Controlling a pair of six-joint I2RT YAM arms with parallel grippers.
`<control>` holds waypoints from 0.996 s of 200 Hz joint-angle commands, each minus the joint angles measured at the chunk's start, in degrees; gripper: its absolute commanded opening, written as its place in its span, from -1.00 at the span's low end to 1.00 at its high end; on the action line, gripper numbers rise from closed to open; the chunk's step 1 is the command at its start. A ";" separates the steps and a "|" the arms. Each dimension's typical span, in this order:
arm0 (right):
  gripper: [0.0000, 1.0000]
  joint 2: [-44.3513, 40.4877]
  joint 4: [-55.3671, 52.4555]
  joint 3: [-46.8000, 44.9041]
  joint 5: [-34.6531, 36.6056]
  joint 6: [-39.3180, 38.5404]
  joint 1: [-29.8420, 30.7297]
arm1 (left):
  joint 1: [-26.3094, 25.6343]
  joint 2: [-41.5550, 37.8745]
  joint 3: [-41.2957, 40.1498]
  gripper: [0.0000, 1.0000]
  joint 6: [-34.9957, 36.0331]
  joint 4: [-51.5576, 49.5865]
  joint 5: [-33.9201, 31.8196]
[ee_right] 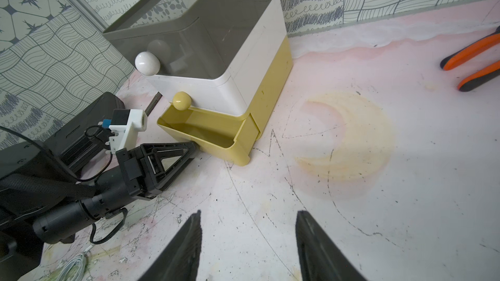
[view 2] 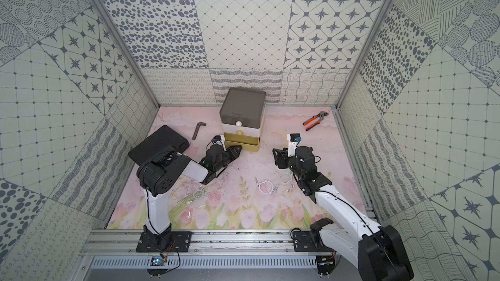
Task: Place the wired earphones into the drawer by color
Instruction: Open the drawer in the storage box.
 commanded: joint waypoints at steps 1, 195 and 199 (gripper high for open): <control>0.18 -0.14 2.36 -0.62 0.99 0.31 -0.19 | -1.43 -3.10 -3.71 -0.47 -0.33 5.54 -1.53; 0.26 4.98 -29.71 8.42 6.35 8.46 -0.17 | -5.88 -15.12 -17.64 -0.40 -3.27 2.33 -4.48; 0.26 5.04 -30.47 8.37 6.45 8.72 -0.20 | -5.95 -15.30 -17.65 -0.37 -3.23 2.07 -4.49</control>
